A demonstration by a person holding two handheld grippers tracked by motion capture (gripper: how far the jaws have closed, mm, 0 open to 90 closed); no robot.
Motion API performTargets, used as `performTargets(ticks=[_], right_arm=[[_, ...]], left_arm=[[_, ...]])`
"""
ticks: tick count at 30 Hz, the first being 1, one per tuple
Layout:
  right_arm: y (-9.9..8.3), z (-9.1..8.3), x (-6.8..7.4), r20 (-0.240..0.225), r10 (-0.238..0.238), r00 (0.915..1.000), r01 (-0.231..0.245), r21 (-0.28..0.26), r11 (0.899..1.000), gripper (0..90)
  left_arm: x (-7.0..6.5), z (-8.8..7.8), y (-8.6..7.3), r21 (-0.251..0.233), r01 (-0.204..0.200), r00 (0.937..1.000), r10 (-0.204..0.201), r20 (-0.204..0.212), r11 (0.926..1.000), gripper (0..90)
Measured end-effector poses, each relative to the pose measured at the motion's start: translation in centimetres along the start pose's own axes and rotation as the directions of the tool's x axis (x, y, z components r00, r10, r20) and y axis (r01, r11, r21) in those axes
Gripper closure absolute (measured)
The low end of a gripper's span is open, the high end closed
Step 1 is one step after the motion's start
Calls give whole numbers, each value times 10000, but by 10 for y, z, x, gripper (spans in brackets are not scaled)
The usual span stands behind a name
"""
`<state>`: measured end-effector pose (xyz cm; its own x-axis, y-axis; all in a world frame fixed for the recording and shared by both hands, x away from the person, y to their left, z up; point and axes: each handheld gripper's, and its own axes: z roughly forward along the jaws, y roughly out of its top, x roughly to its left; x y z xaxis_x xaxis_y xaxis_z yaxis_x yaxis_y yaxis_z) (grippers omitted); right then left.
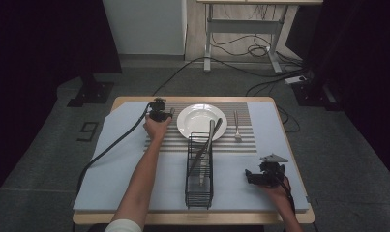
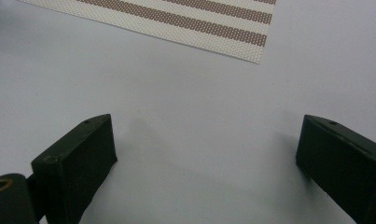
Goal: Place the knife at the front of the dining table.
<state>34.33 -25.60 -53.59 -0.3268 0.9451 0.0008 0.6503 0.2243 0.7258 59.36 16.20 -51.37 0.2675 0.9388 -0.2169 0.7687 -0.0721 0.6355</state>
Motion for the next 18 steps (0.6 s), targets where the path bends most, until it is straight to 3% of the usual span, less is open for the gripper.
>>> performTargets(ticks=[3,9,18], right_arm=[[0,0,0,1,-2,10000,2,1,10000,43],[0,0,0,9,-6,10000,6,1,10000,43],[0,0,0,9,-4,10000,4,-3,10000,43]], left_arm=[[5,-3,-1,-104,121,9996,-118,274,9999,771],[3,-9,-1,-307,-30,9972,53,747,9995,719],[-5,-30,-9,-321,-899,9946,915,500,9954,579]])
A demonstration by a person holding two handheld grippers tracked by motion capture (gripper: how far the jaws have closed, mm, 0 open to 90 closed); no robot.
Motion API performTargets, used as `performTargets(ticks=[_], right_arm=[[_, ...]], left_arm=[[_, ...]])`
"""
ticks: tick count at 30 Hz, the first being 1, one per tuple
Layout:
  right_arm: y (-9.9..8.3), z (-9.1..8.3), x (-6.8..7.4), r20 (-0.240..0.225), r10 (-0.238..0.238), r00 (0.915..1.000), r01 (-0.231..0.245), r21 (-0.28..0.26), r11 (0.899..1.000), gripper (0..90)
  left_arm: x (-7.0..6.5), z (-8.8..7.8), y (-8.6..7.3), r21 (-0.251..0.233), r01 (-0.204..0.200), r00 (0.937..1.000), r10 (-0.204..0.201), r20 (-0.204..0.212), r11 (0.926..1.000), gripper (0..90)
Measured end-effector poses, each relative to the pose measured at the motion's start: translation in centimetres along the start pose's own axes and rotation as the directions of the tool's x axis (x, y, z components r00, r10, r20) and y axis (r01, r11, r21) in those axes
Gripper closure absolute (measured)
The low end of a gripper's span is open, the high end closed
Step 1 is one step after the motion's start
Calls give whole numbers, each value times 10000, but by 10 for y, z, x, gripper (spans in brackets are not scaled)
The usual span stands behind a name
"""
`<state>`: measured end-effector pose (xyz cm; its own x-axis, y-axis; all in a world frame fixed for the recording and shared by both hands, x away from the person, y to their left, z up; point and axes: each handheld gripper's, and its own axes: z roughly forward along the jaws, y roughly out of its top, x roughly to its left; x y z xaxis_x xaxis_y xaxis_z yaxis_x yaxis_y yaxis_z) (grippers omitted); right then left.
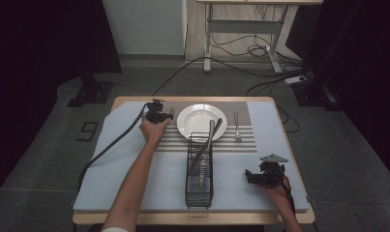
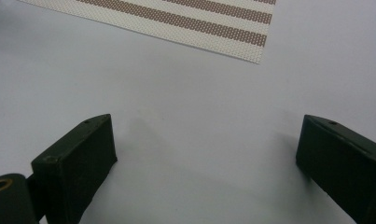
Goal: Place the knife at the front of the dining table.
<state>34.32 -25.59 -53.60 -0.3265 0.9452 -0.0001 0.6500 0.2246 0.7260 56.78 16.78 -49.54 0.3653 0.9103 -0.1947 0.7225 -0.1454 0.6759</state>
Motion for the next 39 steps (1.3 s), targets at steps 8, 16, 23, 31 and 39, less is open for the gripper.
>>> performTargets(ticks=[8,16,23,31,39], right_arm=[[0,0,0,17,-10,10000,10,1,10000,43],[0,0,0,23,-17,10000,17,19,10000,43],[0,0,0,25,-5,10000,5,16,10000,44],[0,0,0,23,-4,10000,4,14,10000,44],[0,0,0,21,6,10000,-6,8,10000,44]], left_arm=[[1,-24,-19,-17,-175,9997,175,159,9998,423],[4,-44,-44,193,-396,9989,391,248,9990,372],[2,-51,-66,490,-496,9985,484,270,9976,367],[-10,-47,-80,583,-734,9972,724,192,9956,360],[-13,-52,-87,509,-909,9956,919,-182,9946,362]])
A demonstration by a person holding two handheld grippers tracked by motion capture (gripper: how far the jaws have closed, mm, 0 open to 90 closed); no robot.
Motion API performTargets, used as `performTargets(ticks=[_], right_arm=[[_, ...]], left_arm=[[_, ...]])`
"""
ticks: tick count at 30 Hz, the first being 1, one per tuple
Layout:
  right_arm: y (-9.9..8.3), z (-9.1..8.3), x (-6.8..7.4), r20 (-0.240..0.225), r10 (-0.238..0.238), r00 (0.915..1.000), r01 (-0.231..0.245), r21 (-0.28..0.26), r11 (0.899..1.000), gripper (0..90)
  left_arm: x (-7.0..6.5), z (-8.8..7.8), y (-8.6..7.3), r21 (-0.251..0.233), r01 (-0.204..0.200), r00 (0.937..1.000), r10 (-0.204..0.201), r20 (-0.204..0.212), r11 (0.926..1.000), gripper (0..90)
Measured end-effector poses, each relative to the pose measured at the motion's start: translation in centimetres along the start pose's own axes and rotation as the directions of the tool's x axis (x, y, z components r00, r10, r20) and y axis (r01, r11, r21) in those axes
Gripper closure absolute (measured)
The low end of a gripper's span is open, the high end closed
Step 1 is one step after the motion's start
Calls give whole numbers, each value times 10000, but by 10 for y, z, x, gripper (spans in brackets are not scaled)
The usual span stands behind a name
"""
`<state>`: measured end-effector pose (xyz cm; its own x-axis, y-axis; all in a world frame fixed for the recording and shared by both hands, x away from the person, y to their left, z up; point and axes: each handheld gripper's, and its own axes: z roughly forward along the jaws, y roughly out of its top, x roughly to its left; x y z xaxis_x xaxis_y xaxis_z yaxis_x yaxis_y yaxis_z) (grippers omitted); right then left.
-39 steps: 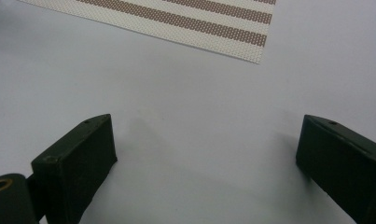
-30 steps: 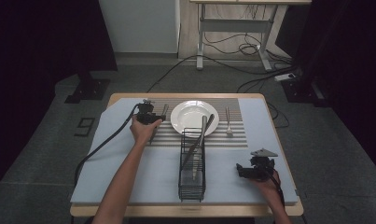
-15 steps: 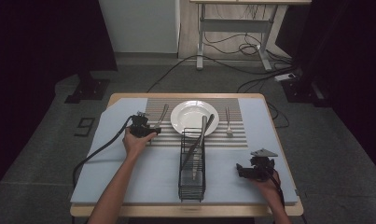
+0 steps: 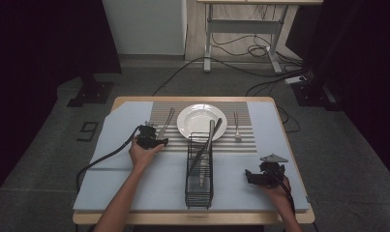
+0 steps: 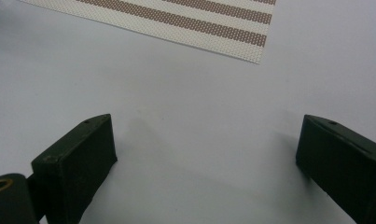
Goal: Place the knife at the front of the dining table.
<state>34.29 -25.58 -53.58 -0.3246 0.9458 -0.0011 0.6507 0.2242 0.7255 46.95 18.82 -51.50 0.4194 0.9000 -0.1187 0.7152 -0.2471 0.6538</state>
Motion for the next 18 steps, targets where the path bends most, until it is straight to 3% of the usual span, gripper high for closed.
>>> performTargets(ticks=[6,11,13,18], right_arm=[[0,0,0,6,-12,10000,12,3,10000,44],[0,0,0,4,-10,10000,10,5,10000,44],[0,0,0,4,-10,10000,10,6,10000,44],[0,0,0,4,-12,10000,12,5,10000,44]], left_arm=[[-2,-3,-6,-142,212,9997,-210,141,9997,349],[-6,-5,-10,-312,250,9981,-232,571,9992,381],[-7,-4,-12,-415,234,9961,-197,855,9989,428],[-8,-2,-12,-643,232,9960,-174,880,9977,527]])
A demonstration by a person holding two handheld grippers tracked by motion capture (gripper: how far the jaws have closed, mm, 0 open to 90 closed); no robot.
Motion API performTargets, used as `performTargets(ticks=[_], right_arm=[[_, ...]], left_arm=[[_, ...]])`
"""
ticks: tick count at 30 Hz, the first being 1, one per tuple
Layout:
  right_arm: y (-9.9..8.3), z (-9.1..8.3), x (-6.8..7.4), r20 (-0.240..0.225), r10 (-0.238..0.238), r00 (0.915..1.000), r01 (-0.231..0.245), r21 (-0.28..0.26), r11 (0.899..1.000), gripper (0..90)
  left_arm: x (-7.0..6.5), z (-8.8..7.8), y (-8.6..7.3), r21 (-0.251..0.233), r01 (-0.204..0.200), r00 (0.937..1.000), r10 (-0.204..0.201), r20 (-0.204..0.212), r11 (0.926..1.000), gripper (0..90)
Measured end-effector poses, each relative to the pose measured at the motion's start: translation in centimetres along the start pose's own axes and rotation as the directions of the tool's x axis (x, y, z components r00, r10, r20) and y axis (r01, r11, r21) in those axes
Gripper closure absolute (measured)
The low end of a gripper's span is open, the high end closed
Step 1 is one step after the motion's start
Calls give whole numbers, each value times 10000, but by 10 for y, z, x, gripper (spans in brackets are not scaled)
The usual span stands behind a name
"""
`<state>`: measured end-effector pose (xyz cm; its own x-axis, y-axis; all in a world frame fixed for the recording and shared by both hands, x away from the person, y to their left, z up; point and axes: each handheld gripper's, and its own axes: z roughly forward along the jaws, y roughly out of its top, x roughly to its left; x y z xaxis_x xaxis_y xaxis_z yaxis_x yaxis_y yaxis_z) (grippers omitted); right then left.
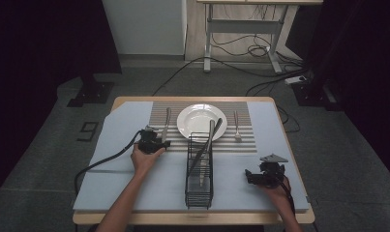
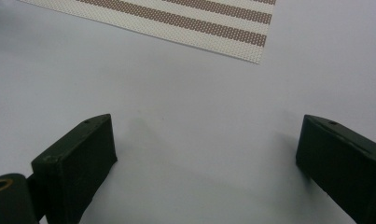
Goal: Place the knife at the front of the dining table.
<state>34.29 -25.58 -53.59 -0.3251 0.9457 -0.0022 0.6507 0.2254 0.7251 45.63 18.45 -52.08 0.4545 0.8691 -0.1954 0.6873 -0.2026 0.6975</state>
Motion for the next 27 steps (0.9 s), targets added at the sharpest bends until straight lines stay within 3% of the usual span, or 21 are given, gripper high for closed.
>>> performTargets(ticks=[9,14,18,27], right_arm=[[0,0,0,-1,2,10000,-2,-3,10000,44],[0,0,0,-1,0,10000,0,-3,10000,44],[0,0,0,-2,2,10000,-2,-2,10000,44],[0,0,0,0,-4,10000,4,-4,10000,44]], left_arm=[[0,4,1,-231,166,9998,-168,-59,9996,596],[0,4,2,-219,231,9997,-234,-94,9995,502],[0,0,2,-179,23,9998,-27,-216,9998,415],[0,-22,-3,-362,-357,9994,357,-15,9987,343]])
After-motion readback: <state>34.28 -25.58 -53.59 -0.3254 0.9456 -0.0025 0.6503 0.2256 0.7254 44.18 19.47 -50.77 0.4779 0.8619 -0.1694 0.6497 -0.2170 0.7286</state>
